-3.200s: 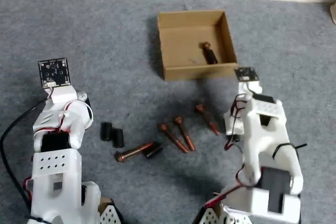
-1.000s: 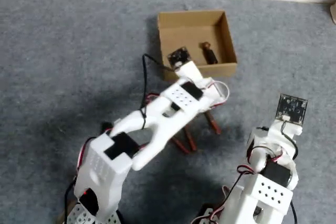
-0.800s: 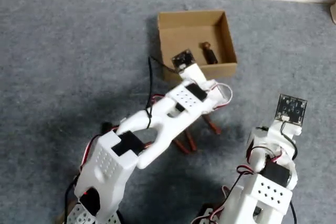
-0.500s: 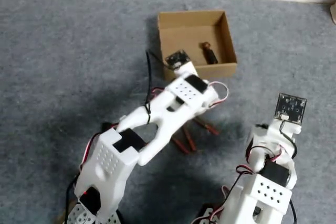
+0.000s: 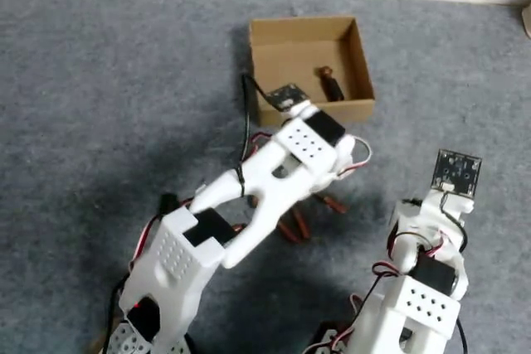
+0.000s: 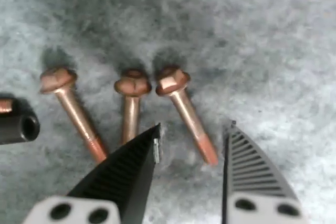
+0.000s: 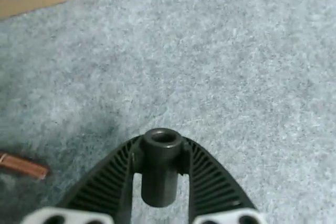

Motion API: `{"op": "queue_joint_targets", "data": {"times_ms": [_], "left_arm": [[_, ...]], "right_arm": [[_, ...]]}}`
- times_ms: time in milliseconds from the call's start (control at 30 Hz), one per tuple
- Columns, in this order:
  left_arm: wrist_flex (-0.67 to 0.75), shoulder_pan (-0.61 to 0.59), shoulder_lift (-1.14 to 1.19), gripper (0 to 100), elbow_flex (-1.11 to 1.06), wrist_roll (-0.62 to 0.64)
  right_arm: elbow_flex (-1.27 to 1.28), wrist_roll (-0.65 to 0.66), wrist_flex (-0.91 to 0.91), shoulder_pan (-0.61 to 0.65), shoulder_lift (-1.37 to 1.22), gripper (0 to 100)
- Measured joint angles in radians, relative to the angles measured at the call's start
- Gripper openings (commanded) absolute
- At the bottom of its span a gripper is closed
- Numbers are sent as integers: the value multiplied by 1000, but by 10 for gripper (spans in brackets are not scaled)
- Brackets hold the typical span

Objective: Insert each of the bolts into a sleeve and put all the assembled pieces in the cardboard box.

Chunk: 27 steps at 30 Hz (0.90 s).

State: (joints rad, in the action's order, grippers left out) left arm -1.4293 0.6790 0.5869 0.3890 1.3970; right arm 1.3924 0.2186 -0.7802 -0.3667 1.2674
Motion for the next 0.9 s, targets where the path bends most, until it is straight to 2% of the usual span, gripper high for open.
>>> {"op": "queue_joint_targets", "data": {"times_ms": [233, 400, 800, 900], "left_arm": [[3, 8, 0, 193, -66, 71], [104, 6, -2, 193, -160, 120], [187, -6, -2, 191, -195, 130], [201, -34, 25, 124, -193, 130]], "right_arm": [[0, 0, 0, 0, 0, 5], [0, 0, 0, 0, 0, 5], [0, 0, 0, 5, 0, 5], [0, 0, 0, 5, 0, 5]]}}
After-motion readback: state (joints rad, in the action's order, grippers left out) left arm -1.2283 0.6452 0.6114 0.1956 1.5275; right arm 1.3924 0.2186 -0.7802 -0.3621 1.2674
